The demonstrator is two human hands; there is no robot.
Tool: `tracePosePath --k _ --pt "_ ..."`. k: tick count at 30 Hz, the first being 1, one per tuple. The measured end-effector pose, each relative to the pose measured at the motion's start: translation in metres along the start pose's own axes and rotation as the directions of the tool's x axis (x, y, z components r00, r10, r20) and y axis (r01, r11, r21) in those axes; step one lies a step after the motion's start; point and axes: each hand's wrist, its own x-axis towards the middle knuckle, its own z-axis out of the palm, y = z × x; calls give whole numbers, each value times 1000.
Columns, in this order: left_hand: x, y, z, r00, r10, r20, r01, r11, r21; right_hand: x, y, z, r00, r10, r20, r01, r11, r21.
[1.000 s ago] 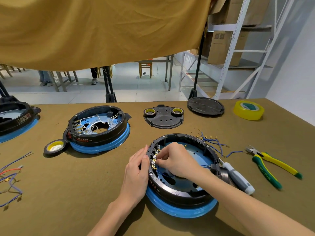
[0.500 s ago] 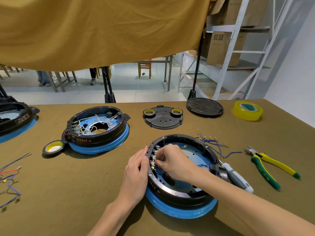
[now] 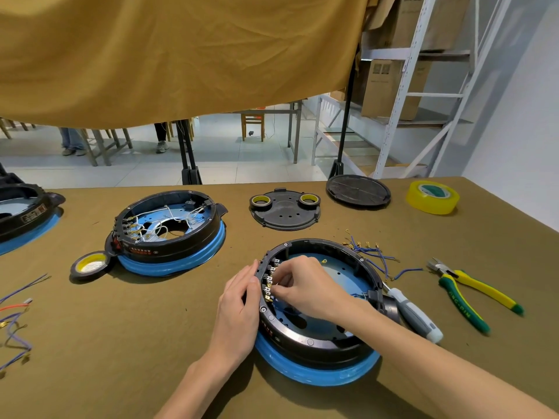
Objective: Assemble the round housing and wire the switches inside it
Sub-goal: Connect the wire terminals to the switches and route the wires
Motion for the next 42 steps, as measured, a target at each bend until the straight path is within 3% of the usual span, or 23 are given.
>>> tracePosePath --k 3,7,14,23,42 --pt "-1 0 -1 1000 19 -4 -19 1000 4 -9 5 -5 999 -2 -39 3 1000 27" --pt "0 -2 -1 1000 14 -12 -14 1000 6 -16 5 -5 997 -46 60 47 999 -19" --pt "1 -1 -2 1000 14 -9 -13 999 33 -14 2 0 988 -122 98 129 989 -67" --pt "2 -1 -4 1000 27 4 -27 998 61 -14 13 -2 992 -89 87 87 996 25" --pt "-5 2 2 999 14 32 -15 999 32 -12 3 3 996 -59 67 58 998 18"
